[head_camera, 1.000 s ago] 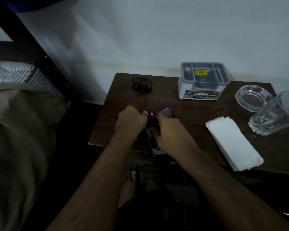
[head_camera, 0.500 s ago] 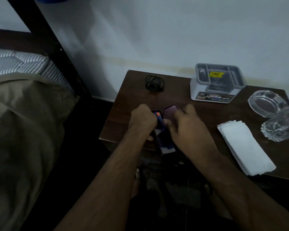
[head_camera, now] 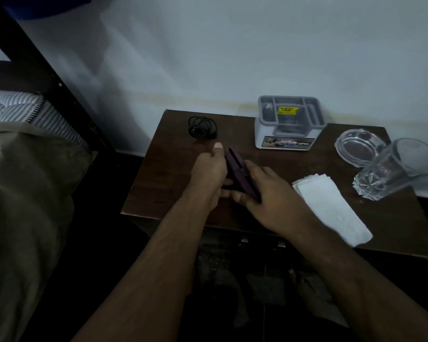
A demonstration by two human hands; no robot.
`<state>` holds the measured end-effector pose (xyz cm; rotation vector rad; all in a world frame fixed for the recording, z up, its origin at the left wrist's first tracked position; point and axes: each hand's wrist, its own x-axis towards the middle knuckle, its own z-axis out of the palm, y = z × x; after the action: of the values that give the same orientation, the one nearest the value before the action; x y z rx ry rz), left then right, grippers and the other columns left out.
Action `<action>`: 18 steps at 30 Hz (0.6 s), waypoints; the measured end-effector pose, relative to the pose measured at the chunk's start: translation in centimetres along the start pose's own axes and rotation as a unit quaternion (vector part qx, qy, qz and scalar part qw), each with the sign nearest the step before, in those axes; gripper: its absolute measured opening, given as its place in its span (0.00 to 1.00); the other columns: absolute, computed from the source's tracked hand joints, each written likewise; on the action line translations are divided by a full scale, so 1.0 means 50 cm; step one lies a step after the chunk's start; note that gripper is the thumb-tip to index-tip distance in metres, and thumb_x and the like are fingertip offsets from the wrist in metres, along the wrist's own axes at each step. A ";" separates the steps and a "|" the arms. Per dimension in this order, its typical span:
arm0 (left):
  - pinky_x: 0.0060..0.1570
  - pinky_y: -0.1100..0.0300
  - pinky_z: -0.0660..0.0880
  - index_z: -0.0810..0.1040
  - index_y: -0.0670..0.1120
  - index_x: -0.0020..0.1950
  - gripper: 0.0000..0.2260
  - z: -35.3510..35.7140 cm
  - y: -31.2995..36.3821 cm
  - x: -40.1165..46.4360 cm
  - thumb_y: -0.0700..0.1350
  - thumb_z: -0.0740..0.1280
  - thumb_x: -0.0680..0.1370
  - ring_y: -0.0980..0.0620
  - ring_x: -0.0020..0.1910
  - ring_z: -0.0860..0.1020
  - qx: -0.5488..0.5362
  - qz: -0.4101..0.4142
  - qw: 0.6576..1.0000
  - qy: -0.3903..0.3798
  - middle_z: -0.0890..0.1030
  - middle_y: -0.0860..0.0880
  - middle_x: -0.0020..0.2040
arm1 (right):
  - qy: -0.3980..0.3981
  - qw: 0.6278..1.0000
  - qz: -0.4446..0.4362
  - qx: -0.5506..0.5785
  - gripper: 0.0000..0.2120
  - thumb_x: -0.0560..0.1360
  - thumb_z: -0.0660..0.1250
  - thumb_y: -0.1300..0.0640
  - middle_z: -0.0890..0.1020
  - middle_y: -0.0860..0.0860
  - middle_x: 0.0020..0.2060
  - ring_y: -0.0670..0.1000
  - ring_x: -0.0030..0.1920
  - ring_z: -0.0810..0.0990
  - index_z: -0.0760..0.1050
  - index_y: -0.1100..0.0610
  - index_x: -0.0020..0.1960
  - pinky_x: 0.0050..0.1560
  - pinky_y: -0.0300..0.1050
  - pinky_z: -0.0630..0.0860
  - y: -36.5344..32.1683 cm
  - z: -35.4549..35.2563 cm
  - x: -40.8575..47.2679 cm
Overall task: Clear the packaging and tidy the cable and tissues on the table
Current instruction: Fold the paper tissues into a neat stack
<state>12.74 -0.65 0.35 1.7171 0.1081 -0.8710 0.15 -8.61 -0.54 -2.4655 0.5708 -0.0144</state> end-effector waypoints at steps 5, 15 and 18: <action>0.41 0.45 0.85 0.73 0.41 0.67 0.24 0.036 -0.015 0.000 0.56 0.70 0.80 0.39 0.56 0.83 0.023 -0.002 1.000 -0.015 0.80 0.40 0.63 | -0.020 0.999 -0.033 -0.036 0.43 0.76 0.72 0.57 0.59 0.49 0.82 0.59 0.75 0.69 0.51 0.47 0.83 0.72 0.55 0.71 0.008 -0.003 -0.010; 0.49 0.42 0.85 0.81 0.39 0.59 0.14 0.103 -0.028 0.021 0.48 0.68 0.82 0.39 0.53 0.85 0.069 0.055 0.995 0.045 0.84 0.38 0.56 | 0.018 0.994 0.032 -0.103 0.38 0.80 0.60 0.66 0.50 0.44 0.83 0.60 0.74 0.66 0.49 0.45 0.83 0.68 0.58 0.72 0.040 -0.001 -0.003; 0.51 0.41 0.84 0.84 0.39 0.53 0.12 0.113 -0.030 0.019 0.48 0.69 0.82 0.36 0.48 0.85 0.084 0.081 0.991 0.059 0.86 0.35 0.52 | 0.039 0.991 0.060 -0.116 0.36 0.81 0.58 0.65 0.49 0.44 0.83 0.61 0.75 0.64 0.49 0.45 0.83 0.67 0.60 0.69 0.041 0.014 0.001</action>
<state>9.94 -5.37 -1.86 1.9071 -0.0267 -0.6729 -0.52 -9.72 -2.26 -2.6606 0.7938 0.0026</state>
